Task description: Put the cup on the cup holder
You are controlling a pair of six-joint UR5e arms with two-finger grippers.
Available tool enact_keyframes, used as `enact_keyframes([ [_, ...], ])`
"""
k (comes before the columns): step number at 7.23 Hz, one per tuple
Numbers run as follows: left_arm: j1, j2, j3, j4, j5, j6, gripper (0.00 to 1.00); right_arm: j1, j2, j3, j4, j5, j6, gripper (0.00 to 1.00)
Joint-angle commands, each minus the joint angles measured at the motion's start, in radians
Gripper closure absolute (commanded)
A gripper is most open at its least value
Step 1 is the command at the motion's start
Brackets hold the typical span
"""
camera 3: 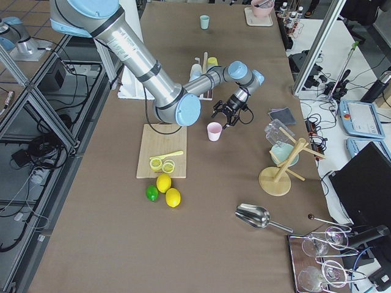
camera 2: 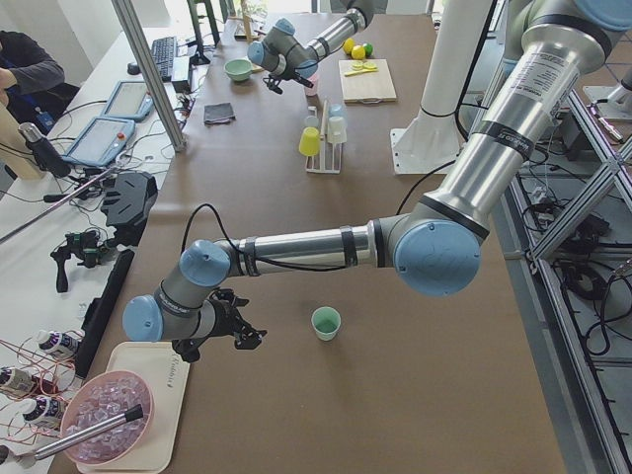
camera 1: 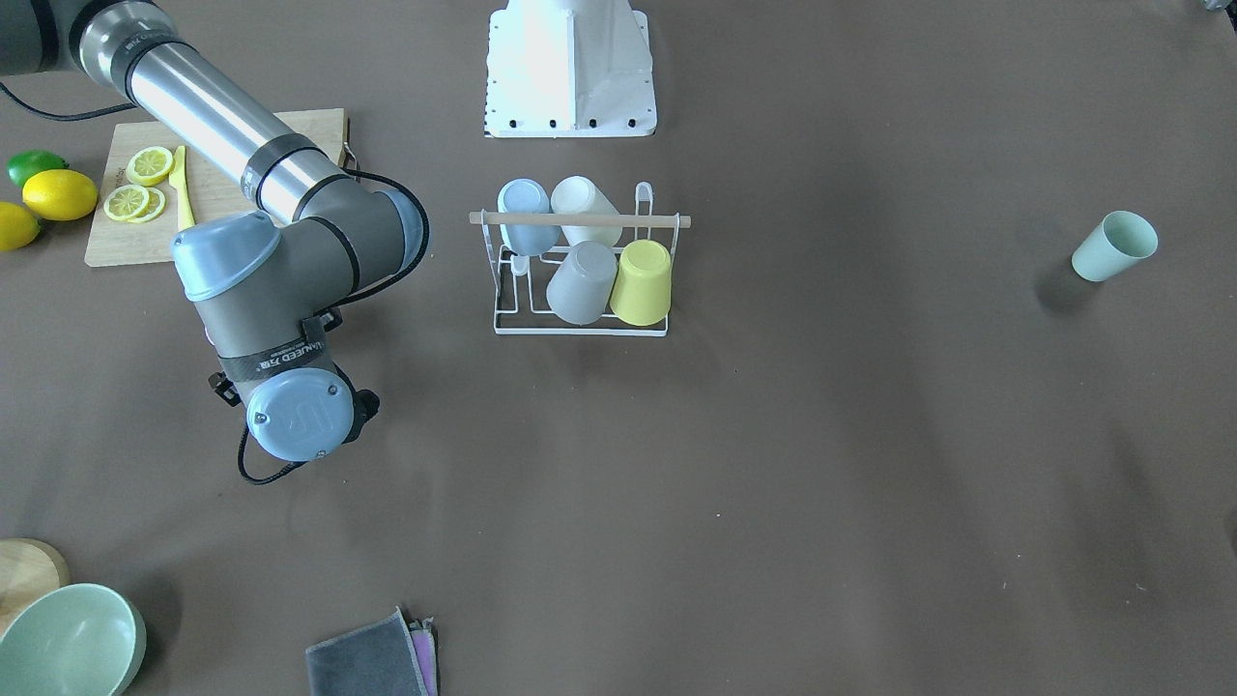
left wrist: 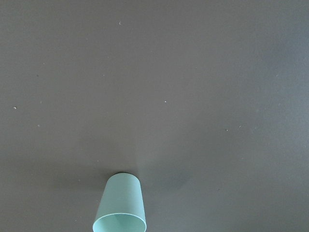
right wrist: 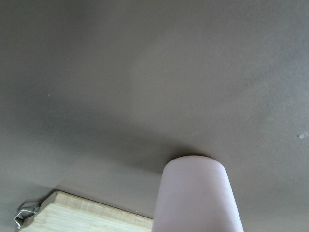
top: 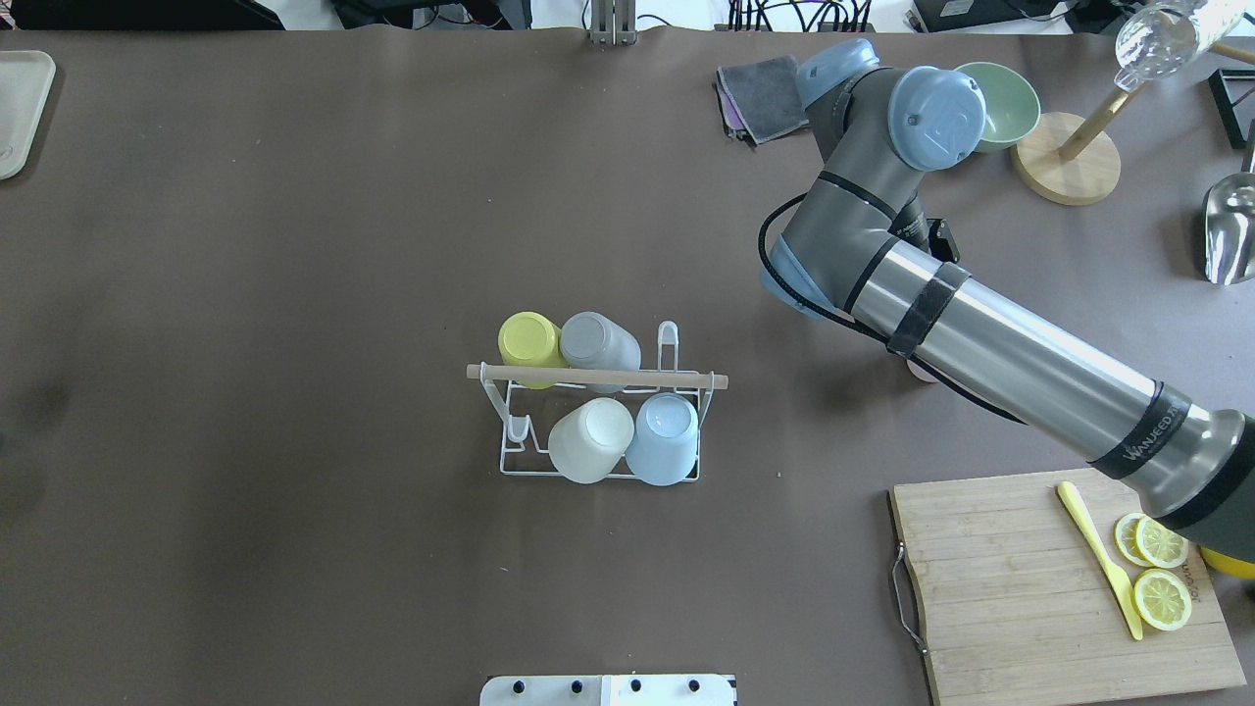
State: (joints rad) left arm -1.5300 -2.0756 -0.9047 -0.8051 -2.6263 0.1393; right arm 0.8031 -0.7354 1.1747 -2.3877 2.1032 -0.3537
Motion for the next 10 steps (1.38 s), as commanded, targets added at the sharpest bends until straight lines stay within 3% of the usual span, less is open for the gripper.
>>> enact_keyframes([
  [1,0.065,0.014,0.073,-0.04,-0.084,0.017,0.02,-0.025,0.001,0.002,-0.016,-0.043,-0.013,0.0],
  [3,0.079,0.035,0.144,-0.109,-0.118,0.043,0.02,-0.048,0.001,-0.003,-0.016,-0.113,-0.048,0.0],
  [6,0.077,0.066,0.147,-0.112,-0.13,0.069,0.02,-0.039,0.004,-0.026,-0.016,-0.242,-0.128,0.0],
  [10,0.079,0.094,0.155,-0.103,-0.132,0.071,0.03,-0.038,0.008,-0.055,-0.008,-0.239,-0.129,0.0],
])
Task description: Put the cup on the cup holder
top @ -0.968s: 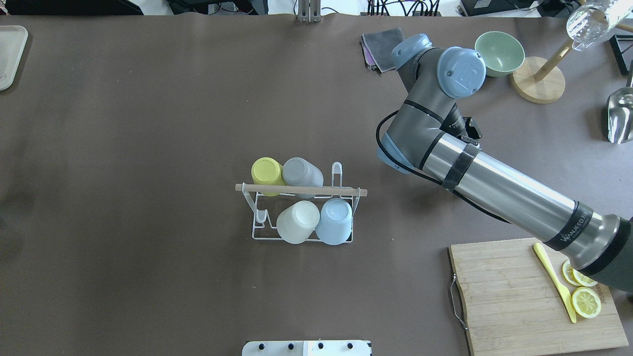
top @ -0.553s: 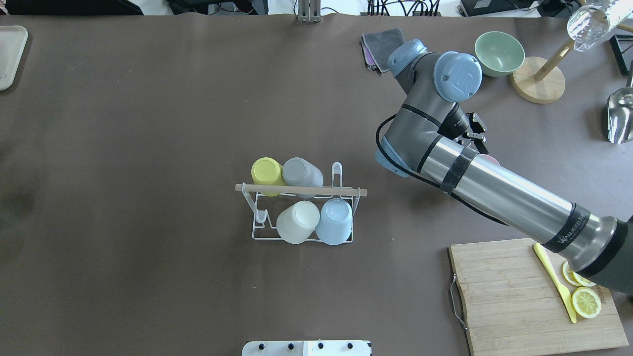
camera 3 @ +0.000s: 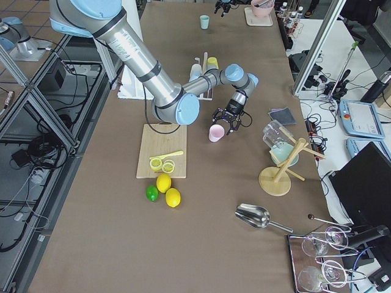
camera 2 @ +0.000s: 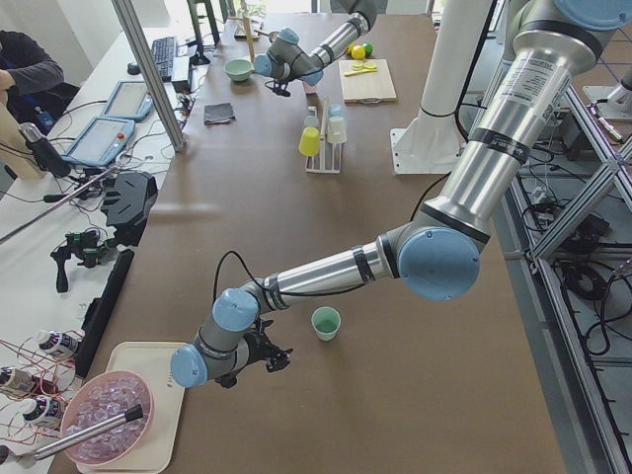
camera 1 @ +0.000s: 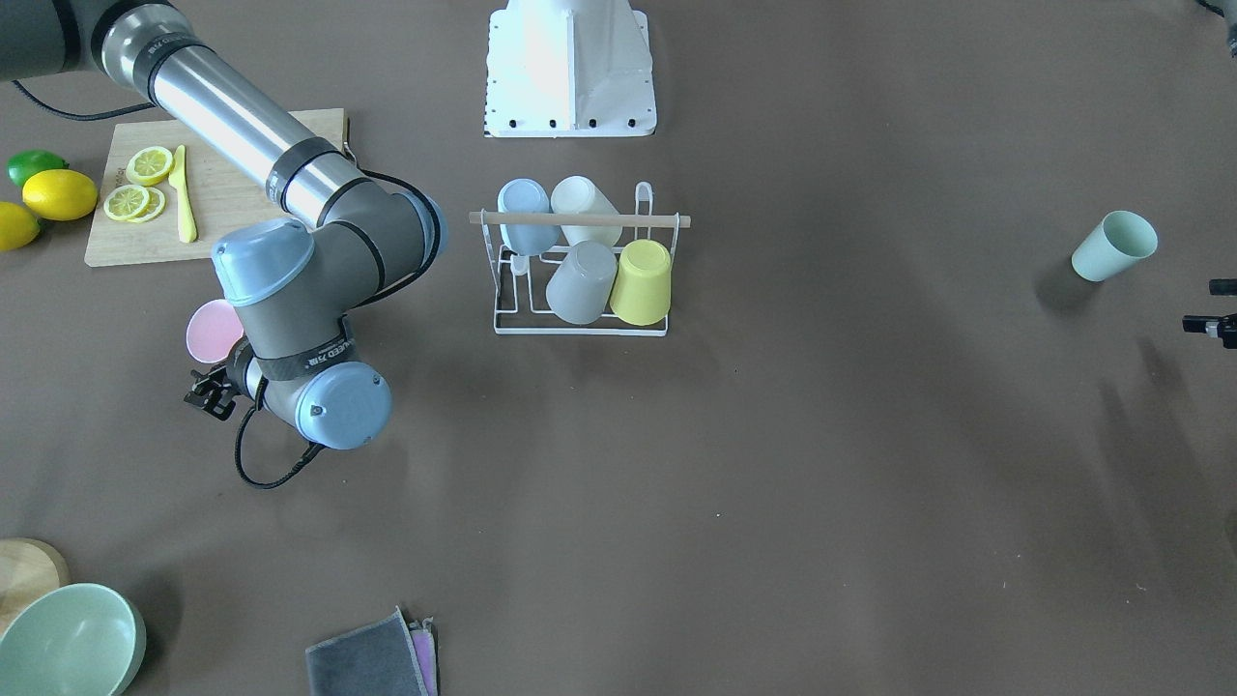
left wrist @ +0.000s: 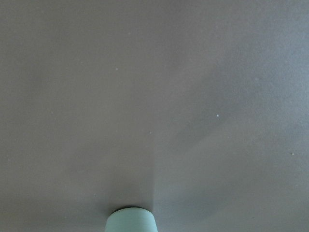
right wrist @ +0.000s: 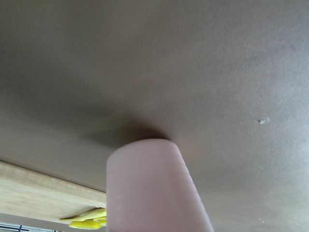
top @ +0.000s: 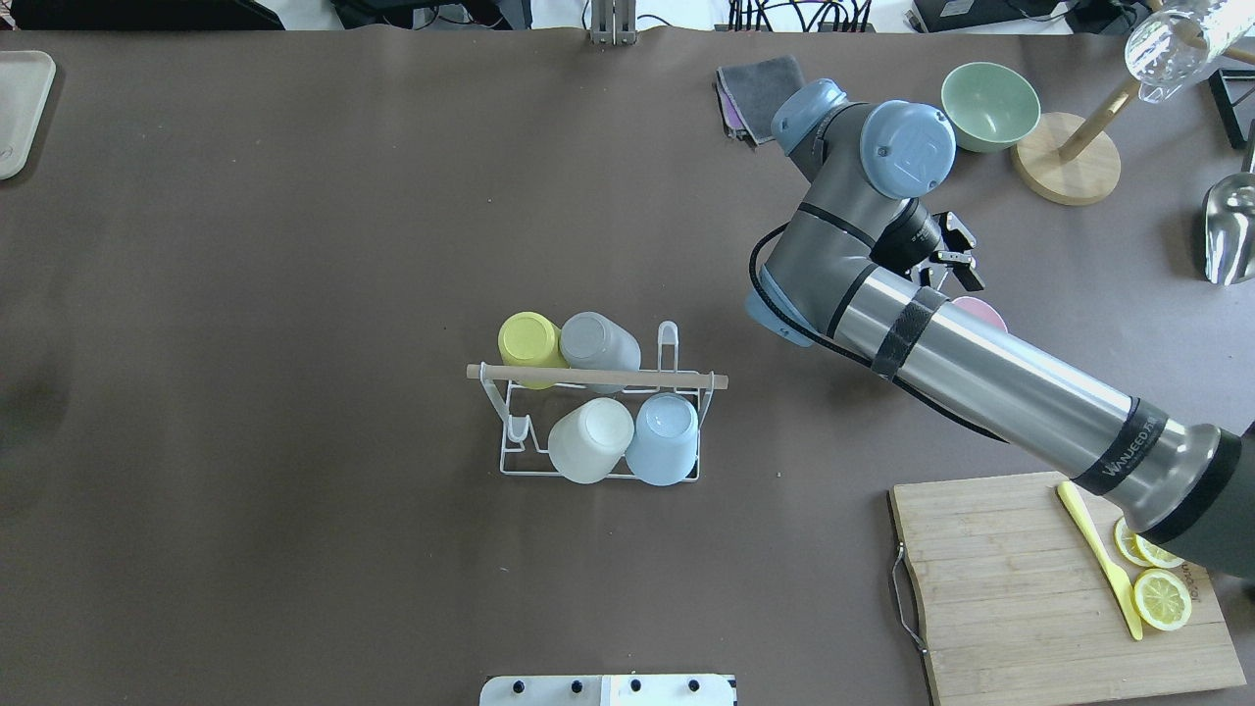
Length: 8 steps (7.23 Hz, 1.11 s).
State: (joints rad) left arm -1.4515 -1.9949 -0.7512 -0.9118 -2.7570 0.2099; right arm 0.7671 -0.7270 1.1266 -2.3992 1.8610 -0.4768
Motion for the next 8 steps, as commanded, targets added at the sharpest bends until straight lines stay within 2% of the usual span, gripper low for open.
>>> enact_keyframes([
  [1,0.0,0.031,0.001,0.008,-0.001,0.003,0.03,-0.002,0.004,-0.005,0.005,0.003,-0.014,0.0],
  [8,0.049,0.031,-0.017,0.09,-0.053,0.054,0.03,-0.002,0.005,0.005,0.017,0.007,-0.178,0.0],
])
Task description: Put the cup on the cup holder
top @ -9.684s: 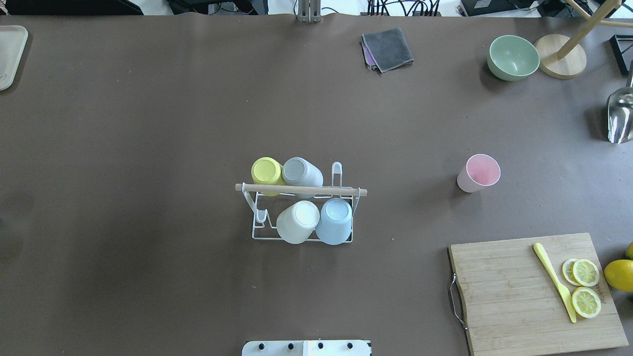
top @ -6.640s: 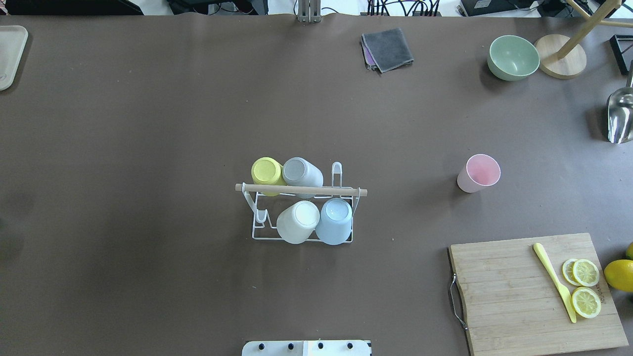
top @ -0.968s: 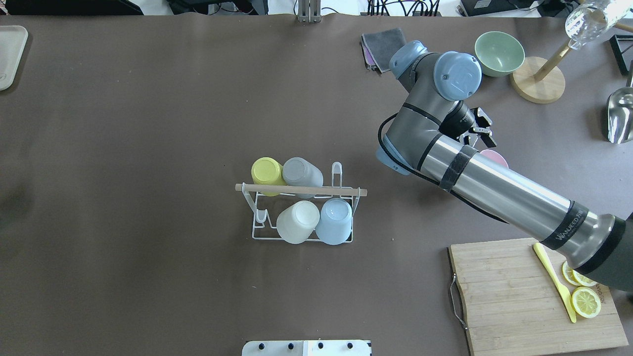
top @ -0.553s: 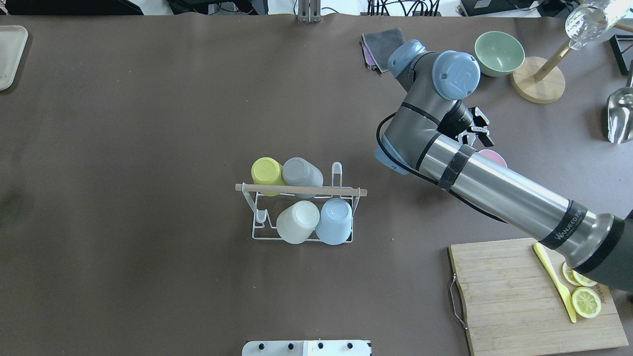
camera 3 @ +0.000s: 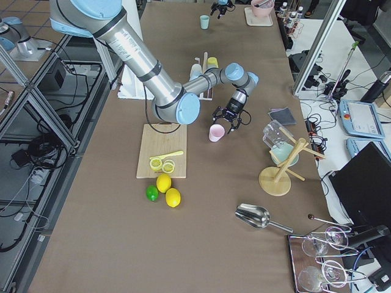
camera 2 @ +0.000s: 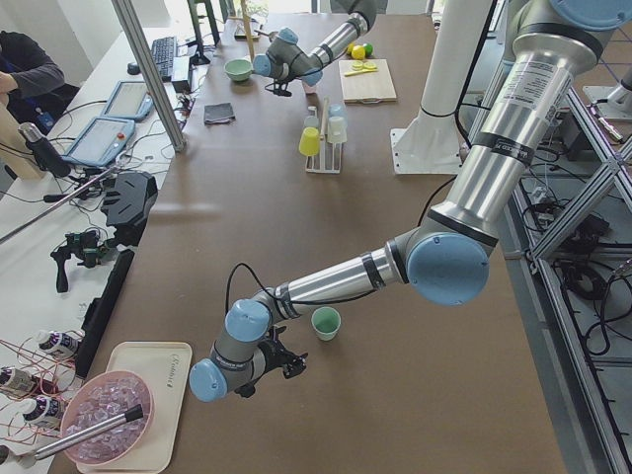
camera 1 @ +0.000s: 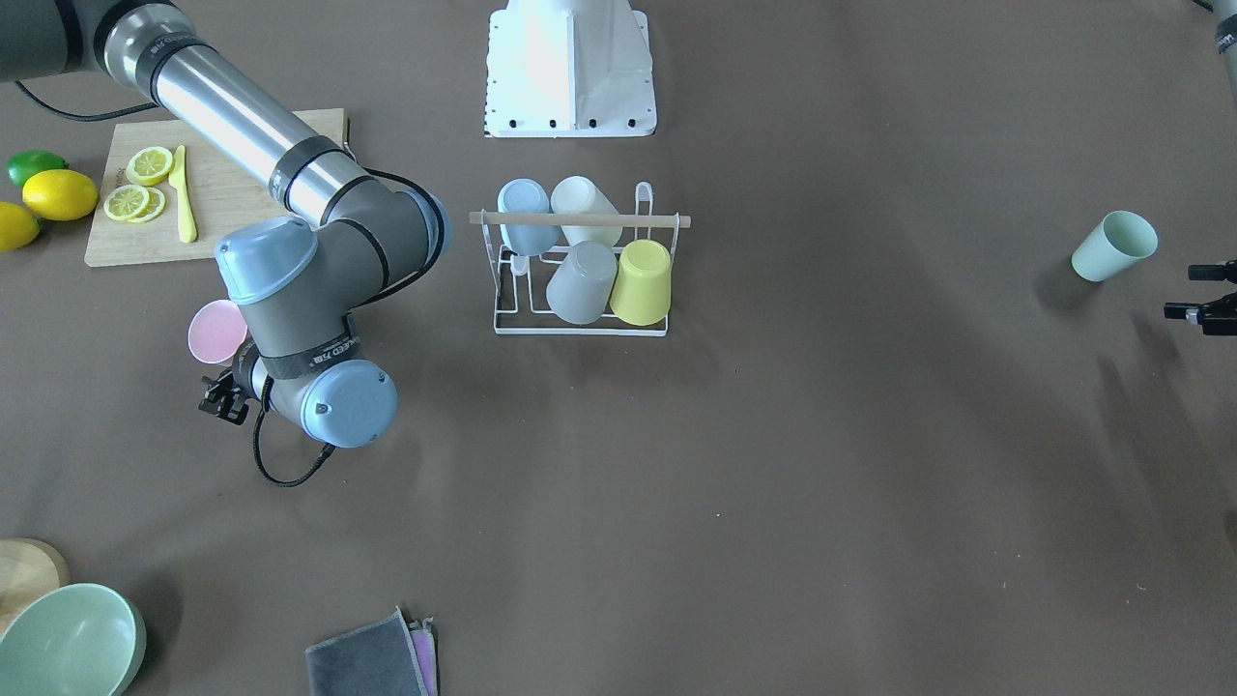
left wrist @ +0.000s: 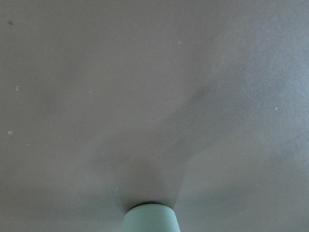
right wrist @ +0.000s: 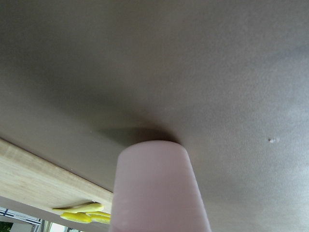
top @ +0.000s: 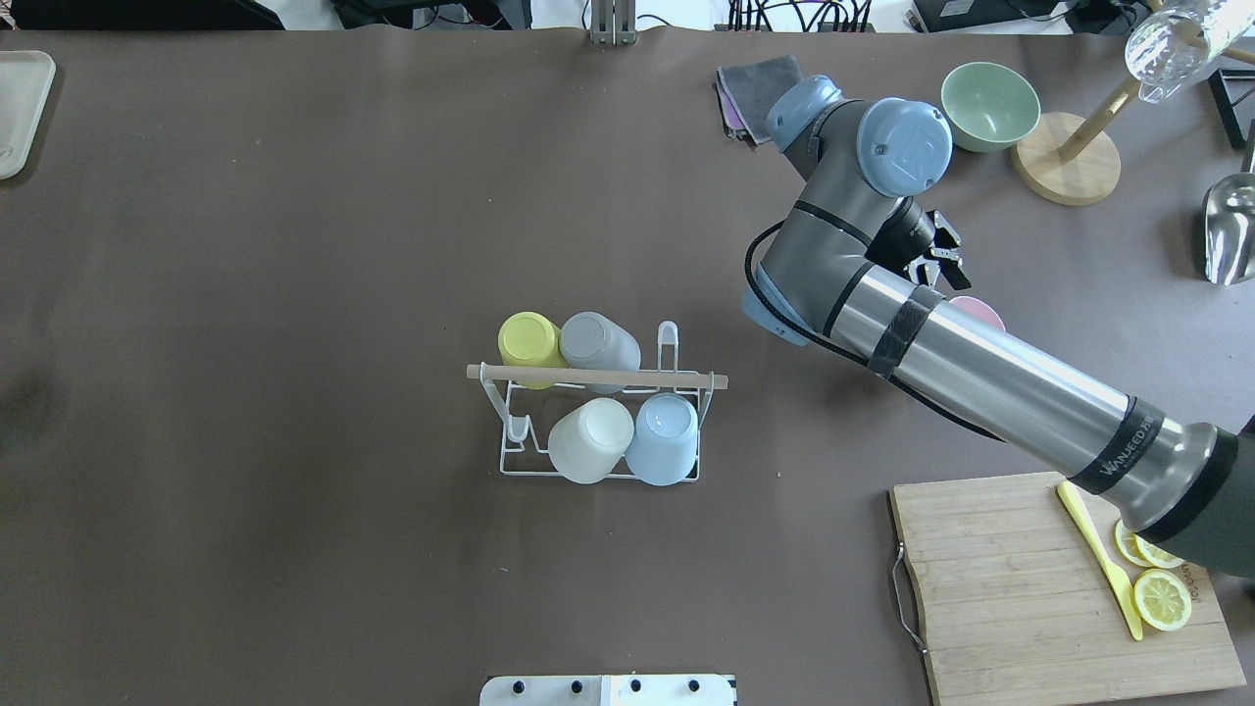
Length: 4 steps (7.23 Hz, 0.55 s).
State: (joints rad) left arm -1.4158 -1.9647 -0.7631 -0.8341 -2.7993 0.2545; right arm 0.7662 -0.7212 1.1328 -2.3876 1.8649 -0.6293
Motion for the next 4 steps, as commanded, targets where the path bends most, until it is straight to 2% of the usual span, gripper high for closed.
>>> enact_keyframes([
  [1,0.021,0.001,-0.005,0.013,-0.011,0.028,0.03,-0.002,0.002,-0.001,0.007,0.014,-0.027,0.0],
  [3,0.034,0.007,-0.033,0.07,-0.022,0.052,0.03,-0.002,0.005,0.001,0.005,0.02,-0.053,0.0],
  [4,0.035,0.057,-0.1,0.09,-0.022,0.052,0.03,-0.004,0.005,0.001,0.004,0.036,-0.055,0.0],
])
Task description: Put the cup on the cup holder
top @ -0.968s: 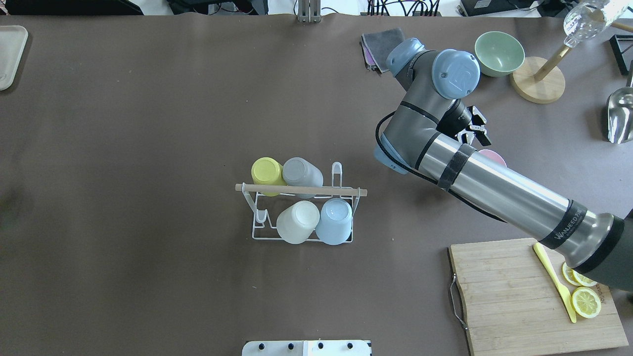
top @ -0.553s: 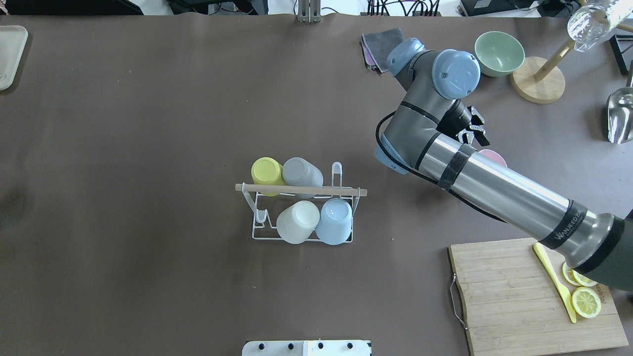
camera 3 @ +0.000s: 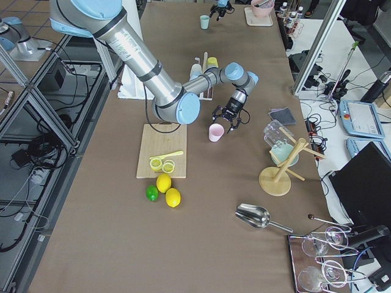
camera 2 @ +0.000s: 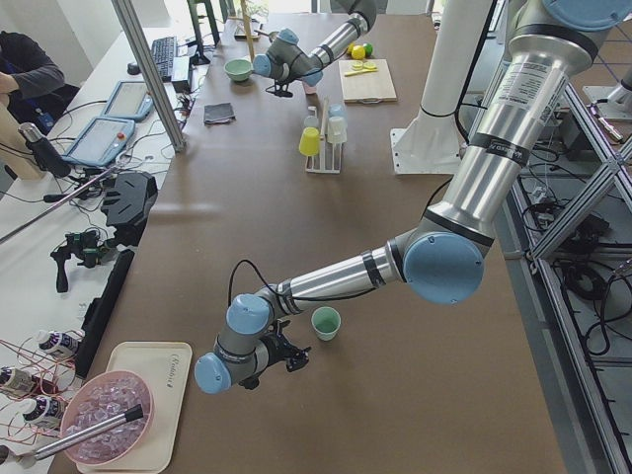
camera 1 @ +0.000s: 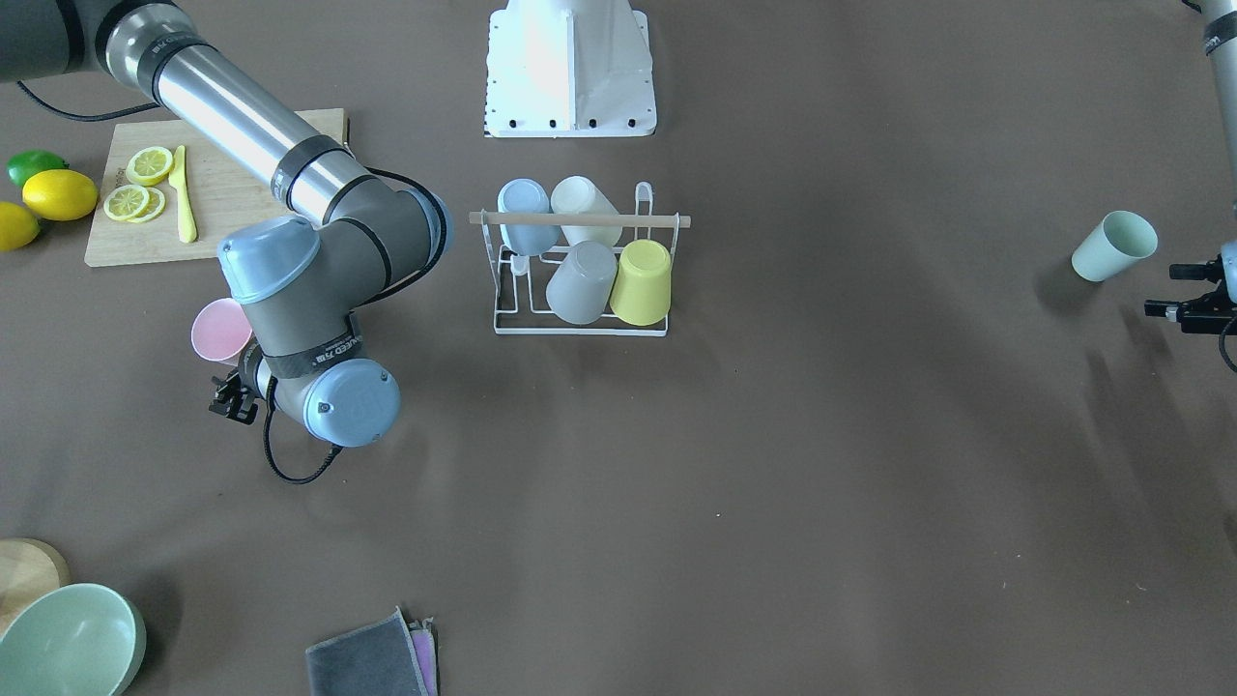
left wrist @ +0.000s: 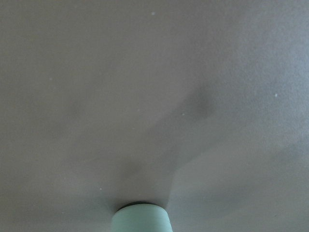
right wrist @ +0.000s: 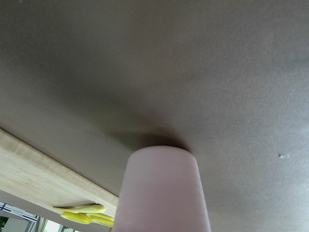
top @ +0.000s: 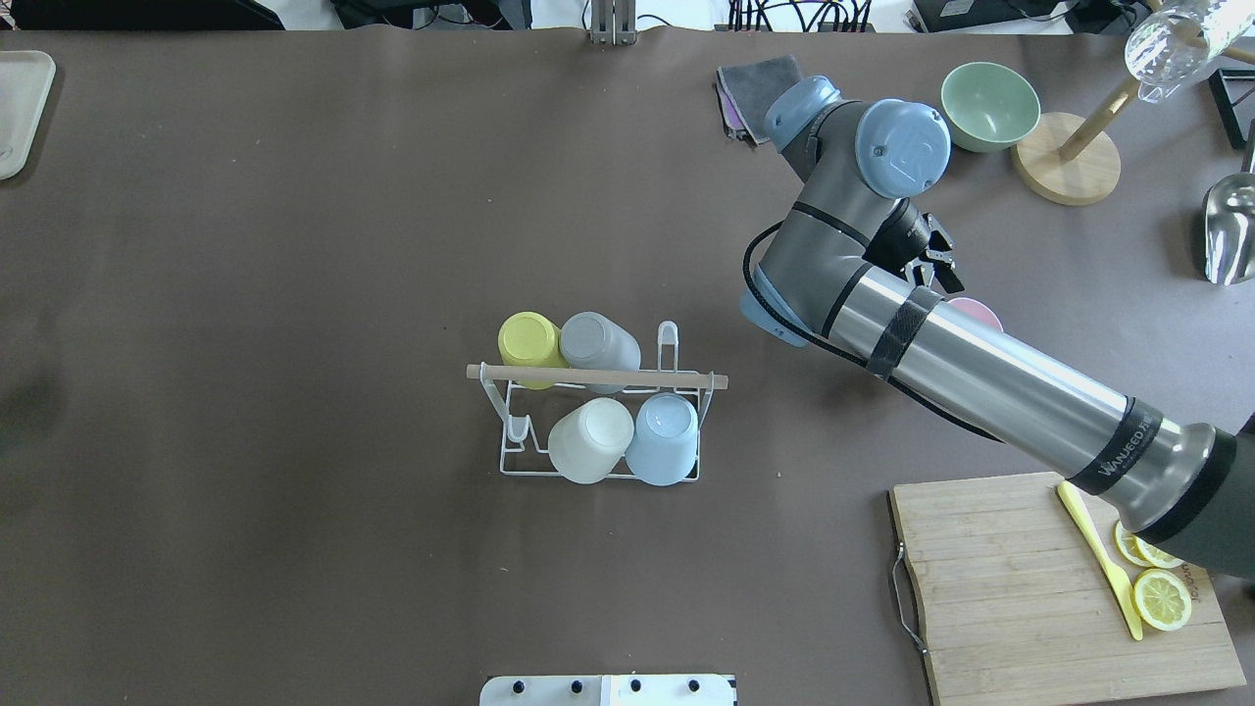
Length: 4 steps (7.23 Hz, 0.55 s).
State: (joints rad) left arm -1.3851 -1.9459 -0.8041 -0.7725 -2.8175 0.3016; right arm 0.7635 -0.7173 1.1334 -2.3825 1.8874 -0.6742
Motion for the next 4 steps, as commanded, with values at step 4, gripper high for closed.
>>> enact_keyframes([
  [4,0.018,0.079,-0.119,0.059,-0.005,0.004,0.05,-0.004,-0.004,-0.007,-0.007,0.051,-0.01,0.0],
])
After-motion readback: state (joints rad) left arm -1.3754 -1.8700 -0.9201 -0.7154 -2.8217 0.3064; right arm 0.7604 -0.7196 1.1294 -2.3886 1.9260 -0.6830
